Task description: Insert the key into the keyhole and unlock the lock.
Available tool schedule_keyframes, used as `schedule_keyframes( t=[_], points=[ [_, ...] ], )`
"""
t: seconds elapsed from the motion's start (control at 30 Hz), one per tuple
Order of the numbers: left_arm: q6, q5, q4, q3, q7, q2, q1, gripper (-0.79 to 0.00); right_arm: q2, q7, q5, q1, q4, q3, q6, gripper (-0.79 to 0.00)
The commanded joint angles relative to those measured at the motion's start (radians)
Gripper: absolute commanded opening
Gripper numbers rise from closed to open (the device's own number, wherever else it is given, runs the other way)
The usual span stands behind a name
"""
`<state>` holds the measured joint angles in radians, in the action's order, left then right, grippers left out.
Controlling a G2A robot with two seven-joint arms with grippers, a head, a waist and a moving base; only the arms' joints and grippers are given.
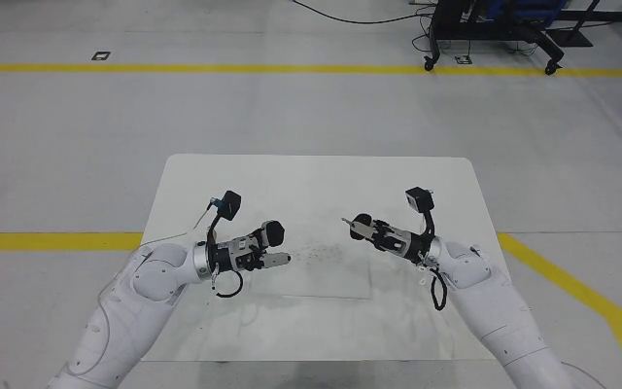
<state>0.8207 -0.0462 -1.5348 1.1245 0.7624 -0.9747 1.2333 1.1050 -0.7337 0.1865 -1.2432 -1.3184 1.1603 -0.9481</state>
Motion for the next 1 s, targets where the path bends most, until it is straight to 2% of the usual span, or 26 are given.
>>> schedule_keyframes(
  t=[0.0,0.3,0.37,0.4,0.77,0.87,0.97],
  points=[
    [0.000,0.000,0.000,0.000,0.000,0.000,0.000,0.000,0.000,0.000,0.000,0.000,0.000,0.000,0.000,-0.785],
    [0.000,0.000,0.000,0.000,0.000,0.000,0.000,0.000,0.000,0.000,0.000,0.000,0.000,0.000,0.000,-0.785],
    [0.000,0.000,0.000,0.000,0.000,0.000,0.000,0.000,0.000,0.000,0.000,0.000,0.000,0.000,0.000,-0.736],
    [0.000,0.000,0.000,0.000,0.000,0.000,0.000,0.000,0.000,0.000,0.000,0.000,0.000,0.000,0.000,-0.785],
    [0.000,0.000,0.000,0.000,0.000,0.000,0.000,0.000,0.000,0.000,0.000,0.000,0.000,0.000,0.000,-0.785],
    [-0.035,0.111,-0.025,0.064,-0.061,0.008,0.010,0.000,0.000,0.000,0.000,0.000,0.000,0.000,0.000,-0.785],
    [-0.058,0.228,-0.099,0.208,-0.137,0.030,0.081,0.000,0.000,0.000,0.000,0.000,0.000,0.000,0.000,-0.785]
  ],
)
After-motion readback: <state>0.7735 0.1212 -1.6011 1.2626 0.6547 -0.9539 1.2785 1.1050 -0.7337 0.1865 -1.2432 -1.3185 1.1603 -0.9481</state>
